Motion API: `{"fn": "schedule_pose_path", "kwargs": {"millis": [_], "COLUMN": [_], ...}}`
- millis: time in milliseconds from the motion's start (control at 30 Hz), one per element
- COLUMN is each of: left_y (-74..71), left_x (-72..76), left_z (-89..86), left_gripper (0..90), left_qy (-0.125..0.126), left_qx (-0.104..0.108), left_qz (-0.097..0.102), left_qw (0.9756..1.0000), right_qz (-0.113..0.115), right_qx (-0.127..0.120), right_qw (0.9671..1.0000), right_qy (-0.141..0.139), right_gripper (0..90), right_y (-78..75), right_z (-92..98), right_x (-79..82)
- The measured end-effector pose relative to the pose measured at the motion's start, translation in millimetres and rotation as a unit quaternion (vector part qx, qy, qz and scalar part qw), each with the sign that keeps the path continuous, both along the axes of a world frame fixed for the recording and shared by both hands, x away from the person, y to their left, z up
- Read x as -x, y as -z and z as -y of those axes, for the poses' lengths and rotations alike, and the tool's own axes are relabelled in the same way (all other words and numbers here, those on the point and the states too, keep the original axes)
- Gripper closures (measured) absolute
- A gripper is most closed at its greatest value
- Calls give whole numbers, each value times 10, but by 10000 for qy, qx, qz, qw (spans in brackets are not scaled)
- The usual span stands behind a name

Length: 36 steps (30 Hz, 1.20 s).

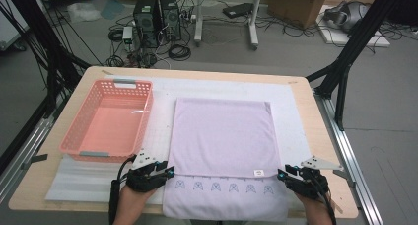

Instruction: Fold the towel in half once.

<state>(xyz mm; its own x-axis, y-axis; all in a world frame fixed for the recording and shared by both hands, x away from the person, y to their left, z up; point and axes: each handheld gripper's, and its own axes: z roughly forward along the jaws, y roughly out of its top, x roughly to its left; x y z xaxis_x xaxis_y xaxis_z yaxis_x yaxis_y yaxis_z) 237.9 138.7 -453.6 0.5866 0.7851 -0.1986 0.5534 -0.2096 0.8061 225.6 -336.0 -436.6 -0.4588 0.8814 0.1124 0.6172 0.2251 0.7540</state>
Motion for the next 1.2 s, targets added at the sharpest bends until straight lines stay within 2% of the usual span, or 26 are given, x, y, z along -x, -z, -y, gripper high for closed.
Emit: {"fn": "schedule_pose_path", "kwargs": {"millis": [67, 133, 200, 233, 267, 333, 567, 767, 900, 1067, 1200], "left_y": [4, 6, 3, -4, -6, -15, -91, -109, -110, -79, -43], "left_x": [7, 14, 26, 29, 32, 38, 89, 116, 108, 81, 39], "left_z": [13, 24, 34, 31, 36, 30, -19, -51, -84, -62, -25], "left_gripper": [679, 778, 835, 847, 851, 854, 854, 851, 833, 816, 658], "left_qy": [26, 91, 97, 116, 115, 137, 145, 144, 37, 33, -65], "left_qx": [-101, -162, -208, -245, -217, -209, -3, 35, 54, 28, 94], "left_qz": [25, 46, 85, 115, 132, 198, 512, 602, 568, 445, 242], "left_qw": [9999, 9998, 9997, 9996, 9996, 9995, 9986, 9981, 9984, 9990, 9996], "right_qz": [-97, -165, -146, -150, -146, -108, 9, 106, 95, 132, 114], "right_qx": [72, 249, 361, 431, 485, 552, 568, 511, 564, 541, 523], "right_qw": [9999, 9995, 9992, 9989, 9987, 9984, 9983, 9986, 9983, 9983, 9985], "right_qy": [-48, -105, -98, -105, -56, -73, -140, -107, -149, -151, -151], "right_gripper": [657, 694, 739, 766, 828, 859, 874, 874, 873, 873, 872], "right_y": [24, 52, 50, 47, 47, 44, 7, -28, -15, -24, -15], "right_z": [-36, -73, -83, -82, -85, -76, -85, -54, -72, -70, -65], "right_x": [-12, -19, -15, -14, -9, -13, 24, 53, 57, 55, 50]}}
